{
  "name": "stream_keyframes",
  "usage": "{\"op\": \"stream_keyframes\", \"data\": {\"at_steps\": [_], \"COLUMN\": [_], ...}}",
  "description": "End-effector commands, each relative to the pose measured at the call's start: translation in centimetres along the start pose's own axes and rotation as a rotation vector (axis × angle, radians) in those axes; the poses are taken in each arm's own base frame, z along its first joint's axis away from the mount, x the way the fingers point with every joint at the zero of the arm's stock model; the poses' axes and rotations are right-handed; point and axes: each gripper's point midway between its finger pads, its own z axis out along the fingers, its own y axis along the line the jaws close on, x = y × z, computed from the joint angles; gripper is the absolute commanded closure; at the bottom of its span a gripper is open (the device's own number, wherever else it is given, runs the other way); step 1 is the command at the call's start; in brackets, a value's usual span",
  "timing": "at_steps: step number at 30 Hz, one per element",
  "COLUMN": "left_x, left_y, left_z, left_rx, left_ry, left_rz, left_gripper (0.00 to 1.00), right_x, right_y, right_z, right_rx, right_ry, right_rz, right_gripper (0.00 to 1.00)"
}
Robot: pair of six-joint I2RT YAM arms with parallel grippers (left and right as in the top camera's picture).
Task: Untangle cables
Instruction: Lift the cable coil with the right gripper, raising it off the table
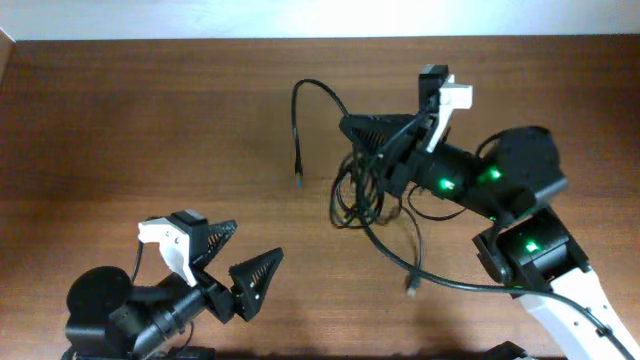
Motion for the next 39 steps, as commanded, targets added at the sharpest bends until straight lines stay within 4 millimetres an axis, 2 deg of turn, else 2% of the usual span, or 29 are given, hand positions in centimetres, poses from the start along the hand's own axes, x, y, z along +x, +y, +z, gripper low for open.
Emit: {"op": "stream_keyframes", "data": {"at_steps": [1, 6, 9, 11, 13, 14, 15, 21, 23, 25, 27, 28, 29, 30, 31, 32, 35, 38, 39], "left_x": [0.5, 1.0, 1.0, 1.2, 2.2, 2.4, 2.5, 1.8, 1.5, 1.9, 3.2, 3.4, 3.1, 2.8, 2.8, 3.0, 3.9, 4.1, 4.1], "left_y": [0.9, 1.2, 1.2, 2.5, 4.5, 5.8, 6.0, 5.7, 4.5, 4.8, 5.6, 4.3, 4.0, 4.4, 4.6, 5.0, 6.4, 6.8, 8.0], "left_z": [-0.1, 0.0, 0.0, 0.2, 0.8, 0.8, 0.8, 1.0, 1.4, 1.7, 2.7, 3.6, 4.0, 4.5, 5.1, 5.7, 7.1, 7.4, 7.3], "left_rx": [-0.053, -0.057, -0.060, -0.117, -0.182, -0.241, -0.250, -0.231, -0.154, -0.157, -0.141, -0.036, -0.004, -0.003, 0.008, 0.012, -0.003, -0.012, -0.078], "left_ry": [0.011, 0.034, 0.032, 0.033, 0.051, 0.050, 0.050, 0.022, 0.013, 0.024, 0.070, 0.089, 0.089, 0.090, 0.102, 0.127, 0.189, 0.201, 0.195], "left_rz": [-0.026, 0.095, 0.095, 0.087, 0.068, 0.063, 0.063, 0.080, 0.095, 0.088, 0.058, 0.053, 0.056, 0.056, 0.044, 0.023, -0.034, -0.044, -0.040], "left_gripper": [0.01, 0.01, 0.01, 0.01, 0.01, 0.01, 0.01, 0.01, 0.11, 0.03, 0.02, 0.02, 0.07, 0.21, 0.70, 1.00, 1.00, 1.00, 1.00], "right_x": [-2.0, -3.1, -2.8, -2.7, -2.8, -2.7, -2.7, -2.5, -2.4, -2.7, -2.9, -2.8, -2.8, -2.8, -2.8, -2.8, -2.6, -3.3, -4.2], "right_y": [3.3, 7.5, 8.6, 10.2, 12.2, 12.3, 12.3, 12.0, 11.6, 12.2, 13.7, 13.7, 13.7, 13.8, 13.8, 13.8, 12.4, 11.3, 11.2], "right_z": [-0.8, -0.9, -0.6, -0.6, -0.8, -0.8, -0.8, -0.5, 0.0, -0.2, -0.4, -0.4, -0.4, -0.4, -0.4, -0.4, 0.4, 0.5, 0.1], "right_rx": [-0.100, -0.253, -0.281, -0.333, -0.406, -0.409, -0.408, -0.407, -0.402, -0.432, -0.482, -0.483, -0.483, -0.484, -0.485, -0.484, -0.454, -0.427, -0.433], "right_ry": [-0.046, -0.087, -0.085, -0.085, -0.087, -0.083, -0.081, -0.064, -0.052, -0.065, -0.077, -0.077, -0.077, -0.076, -0.074, -0.075, -0.071, -0.097, -0.129], "right_rz": [0.084, 0.098, 0.140, 0.135, 0.178, 0.186, 0.188, 0.243, 0.299, 0.297, 0.289, 0.290, 0.290, 0.290, 0.290, 0.290, 0.300, 0.292, 0.270], "right_gripper": [0.96, 0.96, 0.96, 0.96, 0.96, 0.96, 0.96, 0.96, 0.96, 0.96, 0.96, 0.96, 0.96, 0.96, 0.96, 0.96, 0.96, 0.96, 0.96]}}
